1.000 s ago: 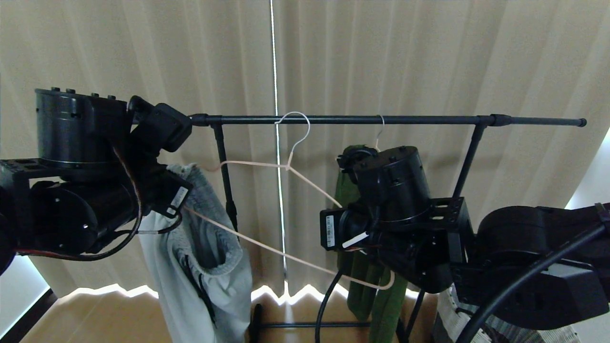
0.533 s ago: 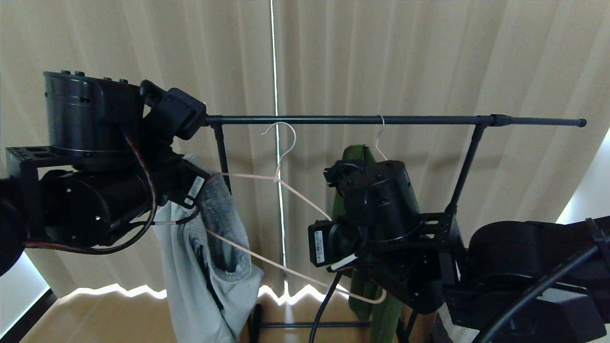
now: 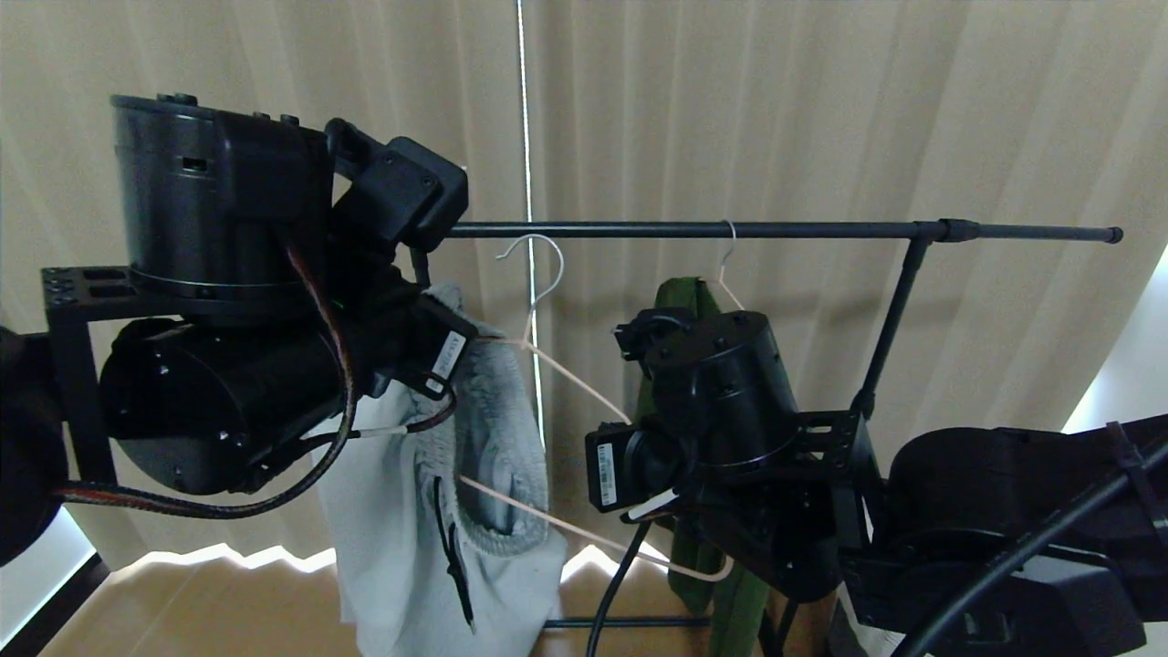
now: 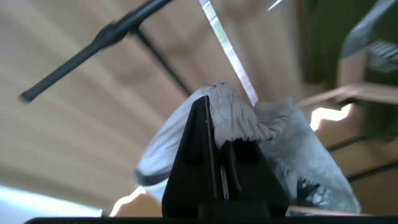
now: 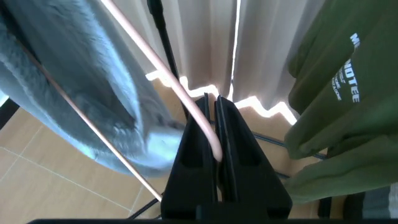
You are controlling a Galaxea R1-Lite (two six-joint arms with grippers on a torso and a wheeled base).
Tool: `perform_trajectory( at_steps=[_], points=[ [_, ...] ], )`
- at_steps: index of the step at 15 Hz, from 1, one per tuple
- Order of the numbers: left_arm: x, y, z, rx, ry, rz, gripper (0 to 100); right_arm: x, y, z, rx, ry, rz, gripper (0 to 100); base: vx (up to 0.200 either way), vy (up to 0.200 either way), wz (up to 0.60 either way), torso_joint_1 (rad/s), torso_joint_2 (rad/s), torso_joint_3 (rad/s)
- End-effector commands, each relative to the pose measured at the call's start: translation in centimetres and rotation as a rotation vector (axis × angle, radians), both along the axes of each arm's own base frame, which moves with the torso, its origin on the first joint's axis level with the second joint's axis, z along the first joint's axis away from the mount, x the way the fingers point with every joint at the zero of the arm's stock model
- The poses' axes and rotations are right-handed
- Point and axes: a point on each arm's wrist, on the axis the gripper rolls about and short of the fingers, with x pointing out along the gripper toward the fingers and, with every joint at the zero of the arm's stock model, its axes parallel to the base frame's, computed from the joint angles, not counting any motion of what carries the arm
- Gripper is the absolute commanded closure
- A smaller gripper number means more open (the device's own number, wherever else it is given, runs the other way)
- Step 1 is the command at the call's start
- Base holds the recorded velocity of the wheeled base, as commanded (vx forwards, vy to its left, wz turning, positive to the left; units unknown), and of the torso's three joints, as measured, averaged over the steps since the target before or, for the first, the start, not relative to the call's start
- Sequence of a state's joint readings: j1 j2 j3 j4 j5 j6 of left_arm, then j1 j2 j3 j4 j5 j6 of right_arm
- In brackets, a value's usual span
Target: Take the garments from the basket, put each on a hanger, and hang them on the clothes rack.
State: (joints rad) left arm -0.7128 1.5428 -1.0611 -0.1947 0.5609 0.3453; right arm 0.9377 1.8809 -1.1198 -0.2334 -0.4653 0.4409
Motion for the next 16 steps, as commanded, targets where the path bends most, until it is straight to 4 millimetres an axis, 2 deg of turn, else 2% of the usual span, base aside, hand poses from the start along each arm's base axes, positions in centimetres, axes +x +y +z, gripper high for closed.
perform_trajectory(
  at_steps=[1, 4, 8, 11, 16],
  points=[
    [-0.1, -0.6, -0.3, 0.002, 0.011, -0.022, 100, -0.1, -0.2, 0.2, 0.003, -0.003, -0.001, 100, 0.000, 0.000, 0.00, 0.000, 0.00, 0.000],
    [-0.2, -0.7, -0.4, -0.013, 0.025, -0.074, 100, -0.7, -1.0, 0.5, -0.009, -0.030, 0.015, 100, 0.000, 0.000, 0.00, 0.000, 0.00, 0.000],
    [-0.3, -0.9, -0.8, -0.019, 0.057, -0.185, 100, -1.3, -2.0, -1.3, -0.061, -0.159, 0.078, 100, 0.000, 0.000, 0.00, 0.000, 0.00, 0.000],
    [-1.1, -1.5, -1.4, -0.011, 0.069, -0.221, 100, -0.9, -2.9, -1.6, -0.065, -0.259, 0.104, 100, 0.000, 0.000, 0.00, 0.000, 0.00, 0.000],
    [-2.4, -1.6, -1.6, -0.007, 0.076, -0.257, 100, -0.1, -4.5, 0.0, -0.032, -0.298, 0.054, 100, 0.000, 0.000, 0.00, 0.000, 0.00, 0.000]
  ],
)
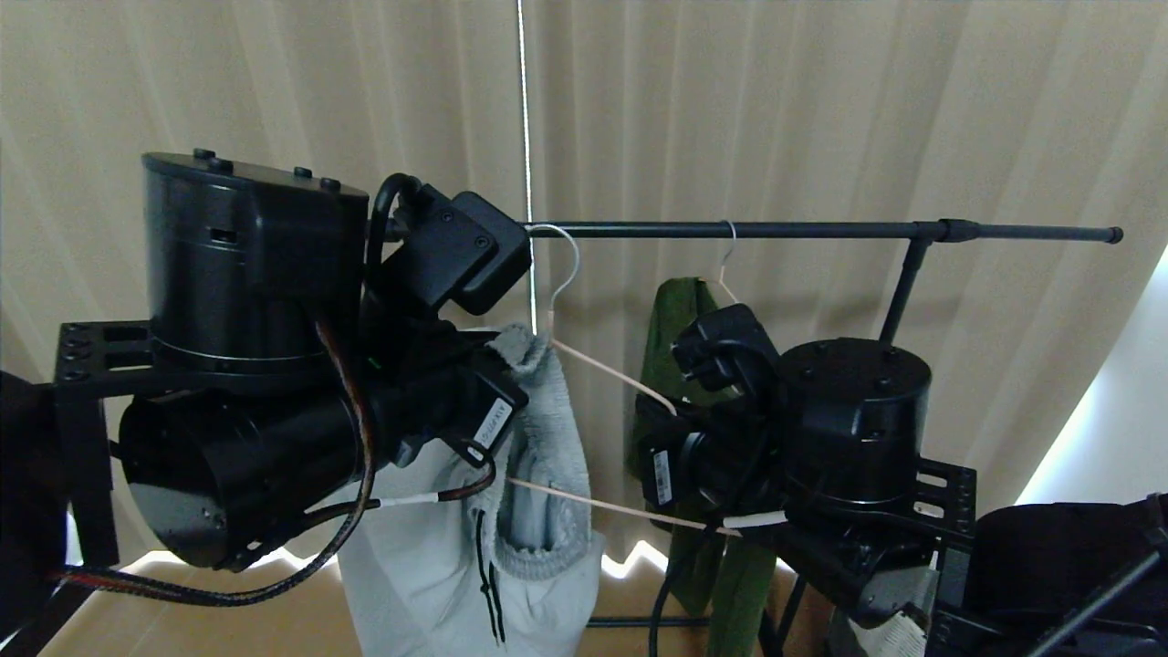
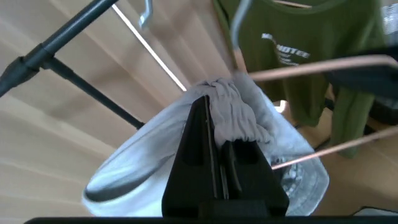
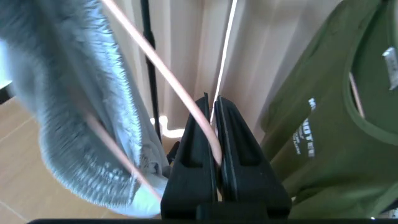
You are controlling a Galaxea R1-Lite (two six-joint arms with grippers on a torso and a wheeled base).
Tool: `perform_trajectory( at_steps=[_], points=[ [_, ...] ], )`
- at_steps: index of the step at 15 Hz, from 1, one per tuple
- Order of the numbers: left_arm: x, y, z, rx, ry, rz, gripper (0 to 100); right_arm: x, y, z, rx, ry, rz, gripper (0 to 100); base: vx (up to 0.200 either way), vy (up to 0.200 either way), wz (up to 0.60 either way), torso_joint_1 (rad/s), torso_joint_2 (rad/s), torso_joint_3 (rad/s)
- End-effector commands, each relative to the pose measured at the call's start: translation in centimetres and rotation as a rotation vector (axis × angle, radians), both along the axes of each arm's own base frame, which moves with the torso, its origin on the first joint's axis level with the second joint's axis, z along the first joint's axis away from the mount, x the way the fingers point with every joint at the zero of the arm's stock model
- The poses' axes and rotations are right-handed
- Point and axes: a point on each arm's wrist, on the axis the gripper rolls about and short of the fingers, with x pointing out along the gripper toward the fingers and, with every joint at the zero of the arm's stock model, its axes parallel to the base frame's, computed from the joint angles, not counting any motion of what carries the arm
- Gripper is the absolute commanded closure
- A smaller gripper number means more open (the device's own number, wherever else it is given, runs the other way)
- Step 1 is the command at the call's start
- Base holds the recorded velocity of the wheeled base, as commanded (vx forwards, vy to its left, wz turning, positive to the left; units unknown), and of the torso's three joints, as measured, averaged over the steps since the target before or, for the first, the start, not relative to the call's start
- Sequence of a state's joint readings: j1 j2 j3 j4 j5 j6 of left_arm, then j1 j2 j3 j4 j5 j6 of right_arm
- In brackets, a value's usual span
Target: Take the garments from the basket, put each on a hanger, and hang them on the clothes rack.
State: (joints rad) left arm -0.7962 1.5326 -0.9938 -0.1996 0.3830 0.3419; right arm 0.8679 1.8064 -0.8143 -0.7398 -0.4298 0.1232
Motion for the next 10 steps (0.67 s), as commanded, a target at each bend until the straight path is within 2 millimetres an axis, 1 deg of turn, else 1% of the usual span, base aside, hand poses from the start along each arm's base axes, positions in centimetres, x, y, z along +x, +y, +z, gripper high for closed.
perform_trajectory(
  at_steps=[1, 3, 8, 9, 10],
  points=[
    [-0.3, 0.1, -0.2, 0.003, 0.003, -0.006, 100, 0.0, -0.8, 1.2, 0.035, -0.024, -0.006, 100, 0.000, 0.000, 0.00, 0.000, 0.00, 0.000],
    [-0.2, 0.0, -0.4, 0.008, 0.009, -0.005, 100, -0.3, -1.1, 2.1, 0.061, -0.036, 0.019, 100, 0.000, 0.000, 0.00, 0.000, 0.00, 0.000],
    [-0.3, 0.0, -0.4, 0.005, 0.008, -0.005, 100, -0.3, -1.2, 2.3, 0.074, -0.044, 0.021, 100, 0.000, 0.000, 0.00, 0.000, 0.00, 0.000],
    [-0.4, 0.1, -0.4, -0.008, 0.007, -0.028, 100, -0.3, -1.1, 2.5, 0.090, -0.063, 0.022, 100, 0.000, 0.000, 0.00, 0.000, 0.00, 0.000],
    [-0.5, 0.2, -0.5, -0.016, 0.011, -0.051, 0, -0.3, -1.1, 2.5, 0.092, -0.064, 0.022, 100, 0.000, 0.000, 0.00, 0.000, 0.00, 0.000]
  ],
)
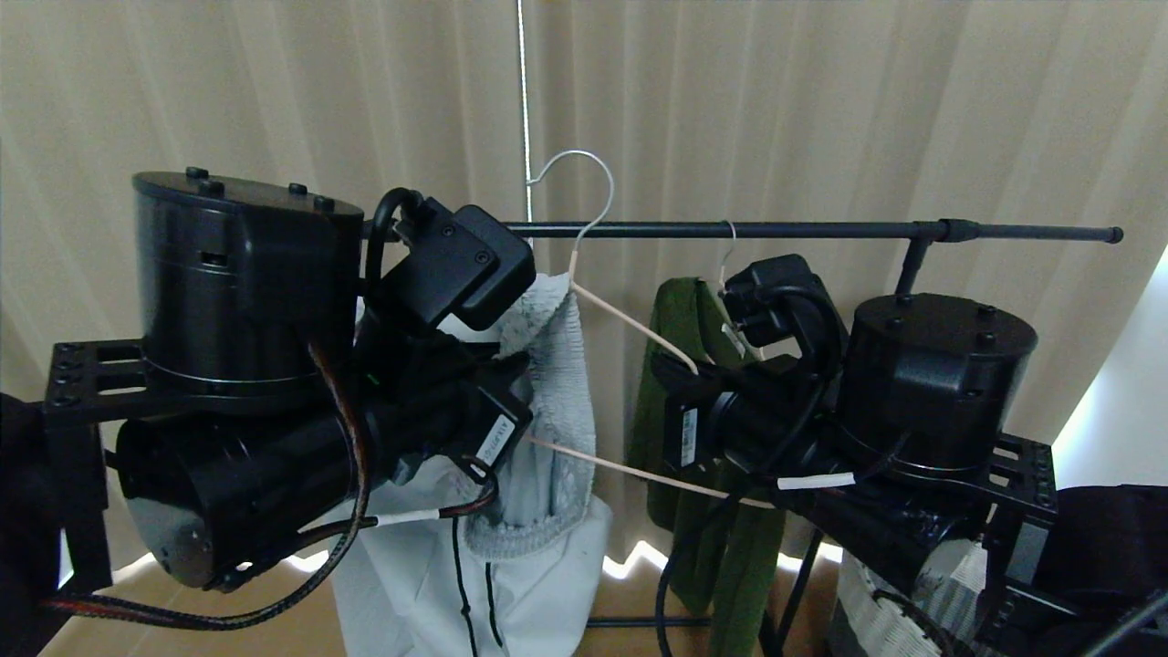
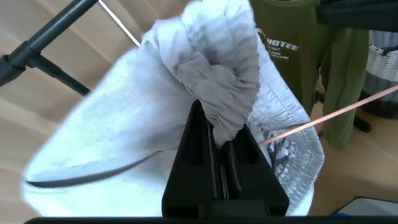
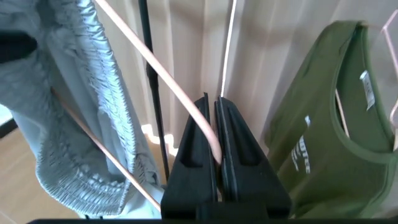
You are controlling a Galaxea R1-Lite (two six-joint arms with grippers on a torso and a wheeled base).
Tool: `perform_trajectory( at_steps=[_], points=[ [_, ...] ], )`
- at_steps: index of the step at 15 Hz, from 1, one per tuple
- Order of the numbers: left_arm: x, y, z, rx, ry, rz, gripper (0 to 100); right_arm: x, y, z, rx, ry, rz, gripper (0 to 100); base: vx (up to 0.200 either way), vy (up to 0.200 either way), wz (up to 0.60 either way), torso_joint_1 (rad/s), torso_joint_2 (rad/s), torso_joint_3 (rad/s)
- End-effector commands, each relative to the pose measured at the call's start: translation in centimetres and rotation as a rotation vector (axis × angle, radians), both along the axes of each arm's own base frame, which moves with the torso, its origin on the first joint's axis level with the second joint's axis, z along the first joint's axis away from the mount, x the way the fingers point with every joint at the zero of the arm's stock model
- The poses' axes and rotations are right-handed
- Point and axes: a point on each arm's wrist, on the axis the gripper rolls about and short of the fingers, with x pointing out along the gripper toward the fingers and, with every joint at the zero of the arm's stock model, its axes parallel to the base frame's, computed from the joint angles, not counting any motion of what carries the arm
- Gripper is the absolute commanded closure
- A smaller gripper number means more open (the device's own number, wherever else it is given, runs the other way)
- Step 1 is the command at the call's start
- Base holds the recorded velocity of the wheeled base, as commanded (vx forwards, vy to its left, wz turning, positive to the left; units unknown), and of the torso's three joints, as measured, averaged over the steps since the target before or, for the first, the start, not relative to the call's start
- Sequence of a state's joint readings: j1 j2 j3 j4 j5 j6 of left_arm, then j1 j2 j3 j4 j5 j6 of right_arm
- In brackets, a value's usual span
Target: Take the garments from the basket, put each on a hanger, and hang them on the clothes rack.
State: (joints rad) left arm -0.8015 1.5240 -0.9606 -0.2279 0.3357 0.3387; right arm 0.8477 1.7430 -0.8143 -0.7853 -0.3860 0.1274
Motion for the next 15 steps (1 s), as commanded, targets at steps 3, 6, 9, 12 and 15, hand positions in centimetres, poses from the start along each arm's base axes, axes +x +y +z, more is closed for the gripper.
perform_trajectory(
  at_steps=[3, 6, 9, 12, 15],
  points=[
    [-0.3, 0.3, 0.1, -0.007, -0.002, -0.020, 0, 0.4, -0.6, 0.2, 0.004, -0.005, -0.021, 100, 0.000, 0.000, 0.00, 0.000, 0.00, 0.000],
    [-1.3, 1.2, 0.1, -0.045, -0.010, -0.088, 0, 1.1, -2.0, 0.9, 0.017, -0.020, -0.070, 100, 0.000, 0.000, 0.00, 0.000, 0.00, 0.000],
    [-2.5, 3.0, 0.5, -0.094, -0.049, -0.120, 0, 1.9, -4.6, 1.6, -0.016, -0.041, -0.107, 100, 0.000, 0.000, 0.00, 0.000, 0.00, 0.000],
    [-1.5, 5.2, 2.3, -0.093, -0.135, -0.034, 0, 1.0, -6.7, 3.2, -0.078, -0.021, -0.054, 100, 0.000, 0.000, 0.00, 0.000, 0.00, 0.000],
    [-0.3, 6.5, 3.0, -0.034, -0.253, -0.096, 0, 0.1, -7.1, 3.9, -0.076, 0.002, 0.045, 100, 0.000, 0.000, 0.00, 0.000, 0.00, 0.000]
  ],
)
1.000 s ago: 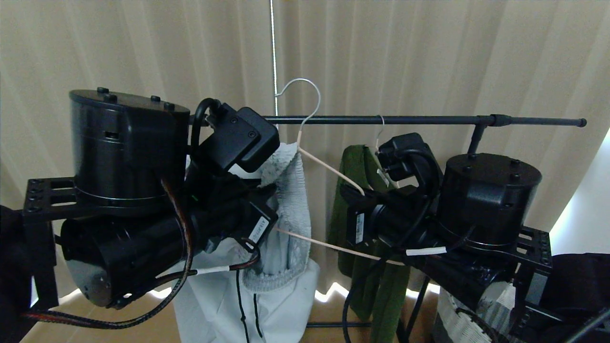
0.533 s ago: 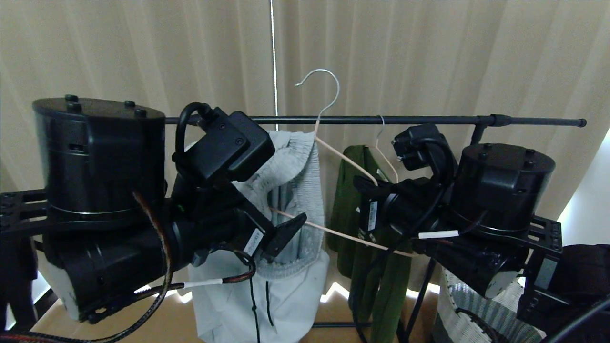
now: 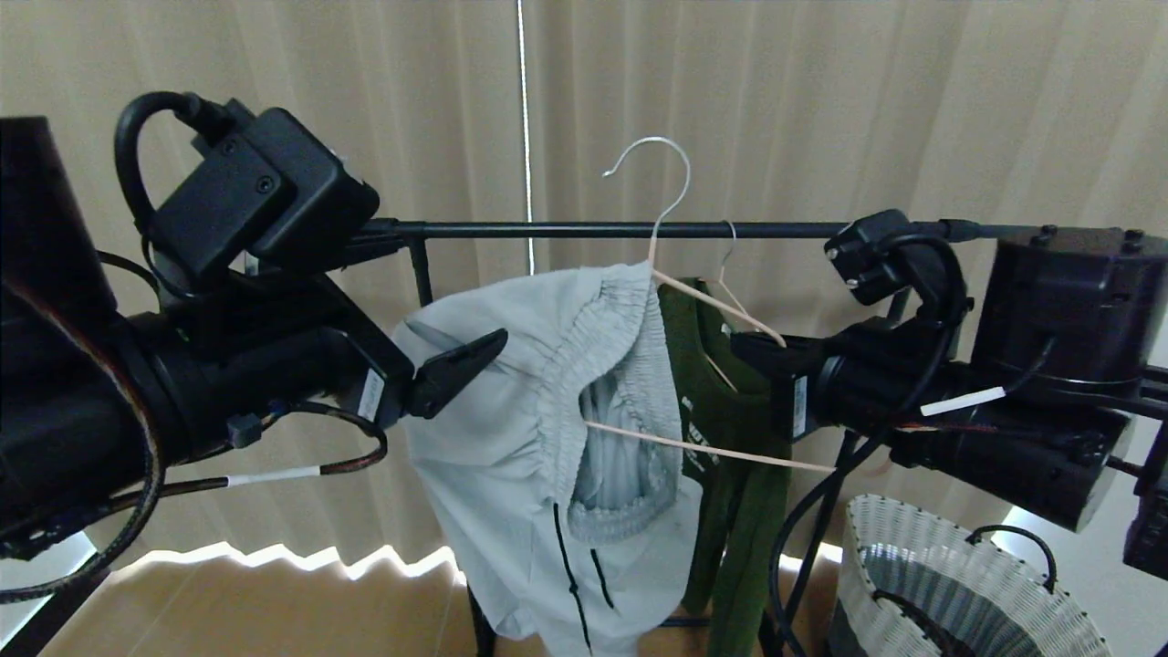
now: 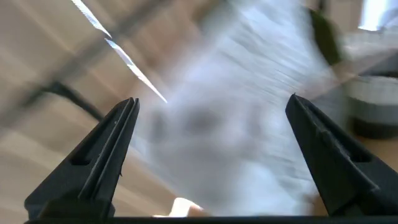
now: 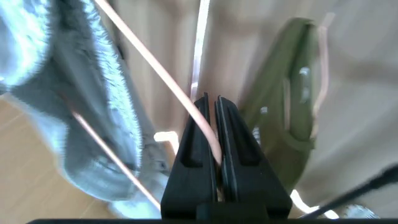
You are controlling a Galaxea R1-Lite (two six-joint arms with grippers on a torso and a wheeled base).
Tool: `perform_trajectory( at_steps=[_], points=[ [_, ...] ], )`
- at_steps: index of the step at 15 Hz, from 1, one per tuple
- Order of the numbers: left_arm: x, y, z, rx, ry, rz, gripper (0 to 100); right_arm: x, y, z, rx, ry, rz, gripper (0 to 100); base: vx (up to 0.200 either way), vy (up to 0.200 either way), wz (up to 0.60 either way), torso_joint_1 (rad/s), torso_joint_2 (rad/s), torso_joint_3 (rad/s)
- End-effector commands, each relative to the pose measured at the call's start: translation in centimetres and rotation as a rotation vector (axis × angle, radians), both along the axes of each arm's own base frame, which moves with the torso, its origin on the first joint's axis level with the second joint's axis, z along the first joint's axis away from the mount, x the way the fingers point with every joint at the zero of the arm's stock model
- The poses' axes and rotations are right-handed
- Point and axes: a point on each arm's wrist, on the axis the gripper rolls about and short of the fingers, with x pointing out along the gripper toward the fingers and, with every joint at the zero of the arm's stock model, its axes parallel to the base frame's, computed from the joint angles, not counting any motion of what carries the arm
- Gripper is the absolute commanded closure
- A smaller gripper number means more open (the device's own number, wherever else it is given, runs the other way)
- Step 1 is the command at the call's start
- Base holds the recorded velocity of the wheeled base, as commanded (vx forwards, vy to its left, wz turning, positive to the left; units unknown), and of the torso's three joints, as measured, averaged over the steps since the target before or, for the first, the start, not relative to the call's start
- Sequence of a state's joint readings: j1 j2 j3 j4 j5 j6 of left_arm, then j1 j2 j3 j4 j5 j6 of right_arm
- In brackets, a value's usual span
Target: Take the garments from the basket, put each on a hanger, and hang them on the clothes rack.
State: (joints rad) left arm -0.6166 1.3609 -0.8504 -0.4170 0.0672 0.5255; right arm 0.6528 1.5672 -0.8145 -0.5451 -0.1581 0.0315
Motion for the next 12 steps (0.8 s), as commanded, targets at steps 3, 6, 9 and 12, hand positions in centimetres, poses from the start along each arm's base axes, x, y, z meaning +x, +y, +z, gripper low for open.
perform_trajectory(
  at_steps=[3, 6, 9, 12],
  points=[
    [0.8, 0.5, -0.5, 0.125, -0.072, -0.037, 0, -0.7, -0.5, 0.8, 0.024, -0.021, 0.021, 100, 0.000, 0.000, 0.00, 0.000, 0.00, 0.000],
    [1.2, -1.0, -1.4, 0.187, -0.073, -0.085, 0, -1.0, 0.0, 0.7, 0.027, -0.019, 0.056, 100, 0.000, 0.000, 0.00, 0.000, 0.00, 0.000],
    [2.0, -2.5, -1.4, 0.207, -0.115, -0.115, 0, -1.5, 0.4, 0.7, 0.030, -0.017, 0.090, 100, 0.000, 0.000, 0.00, 0.000, 0.00, 0.000],
    [3.7, -2.7, -1.6, 0.211, -0.141, -0.080, 0, -1.9, 0.7, 0.8, 0.034, -0.016, 0.114, 100, 0.000, 0.000, 0.00, 0.000, 0.00, 0.000]
  ],
)
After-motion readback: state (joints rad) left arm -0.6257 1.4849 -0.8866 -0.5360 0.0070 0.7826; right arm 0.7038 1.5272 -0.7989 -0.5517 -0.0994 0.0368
